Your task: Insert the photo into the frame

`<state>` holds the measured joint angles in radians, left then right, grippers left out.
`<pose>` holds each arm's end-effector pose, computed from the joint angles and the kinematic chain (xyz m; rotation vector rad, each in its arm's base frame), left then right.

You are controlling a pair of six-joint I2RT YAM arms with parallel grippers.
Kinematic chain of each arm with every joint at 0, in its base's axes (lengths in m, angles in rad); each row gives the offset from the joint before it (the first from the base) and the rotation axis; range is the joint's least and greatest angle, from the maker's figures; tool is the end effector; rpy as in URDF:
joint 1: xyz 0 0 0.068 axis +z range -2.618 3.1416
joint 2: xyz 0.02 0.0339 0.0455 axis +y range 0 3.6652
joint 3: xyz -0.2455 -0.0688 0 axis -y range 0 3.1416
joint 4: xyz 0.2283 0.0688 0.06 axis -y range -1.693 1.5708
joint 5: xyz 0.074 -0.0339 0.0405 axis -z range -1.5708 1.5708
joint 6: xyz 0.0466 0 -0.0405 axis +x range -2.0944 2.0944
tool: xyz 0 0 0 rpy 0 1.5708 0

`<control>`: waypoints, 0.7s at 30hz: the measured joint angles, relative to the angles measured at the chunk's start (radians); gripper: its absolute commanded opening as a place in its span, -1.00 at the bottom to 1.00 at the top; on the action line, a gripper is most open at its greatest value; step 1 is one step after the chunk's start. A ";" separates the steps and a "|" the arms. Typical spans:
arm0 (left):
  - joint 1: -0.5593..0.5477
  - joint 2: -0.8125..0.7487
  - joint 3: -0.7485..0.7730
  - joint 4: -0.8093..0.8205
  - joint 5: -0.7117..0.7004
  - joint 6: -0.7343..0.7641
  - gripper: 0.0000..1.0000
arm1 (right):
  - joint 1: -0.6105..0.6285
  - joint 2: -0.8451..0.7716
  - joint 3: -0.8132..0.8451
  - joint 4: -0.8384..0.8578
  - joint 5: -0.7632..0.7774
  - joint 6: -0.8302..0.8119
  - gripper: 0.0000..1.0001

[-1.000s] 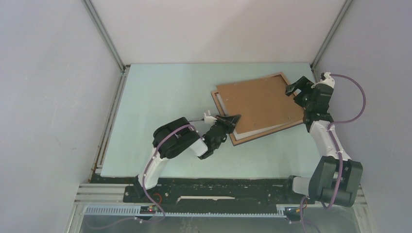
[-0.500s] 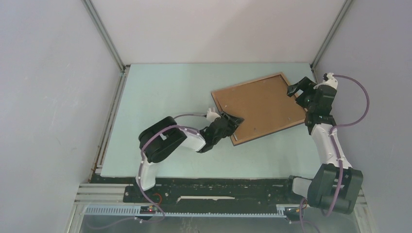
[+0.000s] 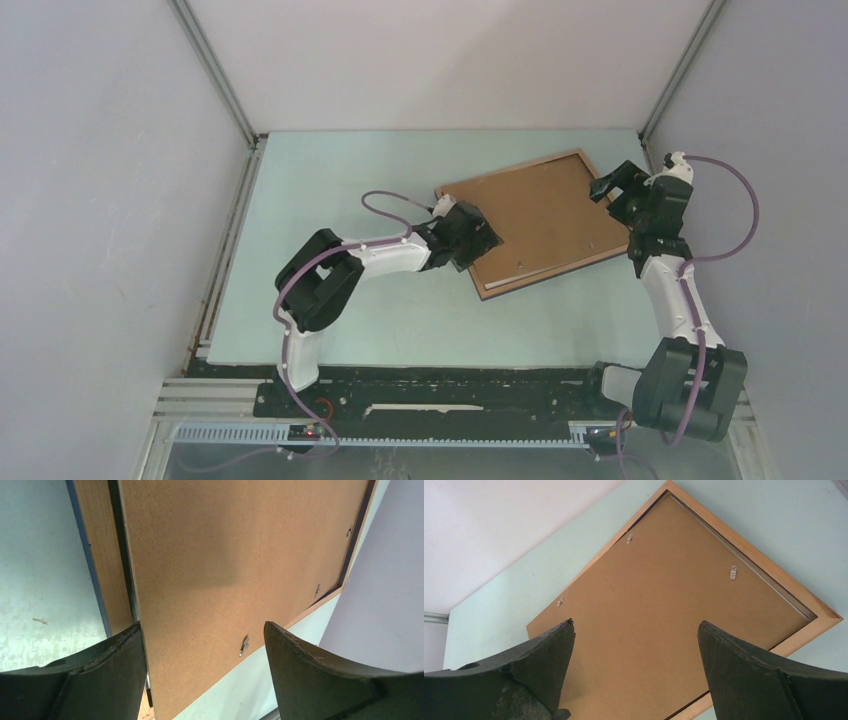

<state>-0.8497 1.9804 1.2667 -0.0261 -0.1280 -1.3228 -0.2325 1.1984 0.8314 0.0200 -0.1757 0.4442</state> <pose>0.2807 -0.3103 0.1536 -0.6545 2.4135 -0.9012 0.2724 -0.0561 0.2755 0.5256 1.8513 0.3106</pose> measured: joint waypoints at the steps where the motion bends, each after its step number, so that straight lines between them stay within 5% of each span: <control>1: 0.002 0.000 0.027 -0.046 0.005 0.014 0.71 | -0.001 0.000 -0.001 0.000 -0.003 0.000 0.99; 21: 0.019 0.015 0.232 -0.389 0.135 0.431 0.78 | -0.003 0.006 -0.010 0.002 -0.027 0.009 0.98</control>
<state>-0.8310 1.9953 1.4990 -0.4156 0.0071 -0.8921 -0.2356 1.2045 0.8215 0.0219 -0.2028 0.4530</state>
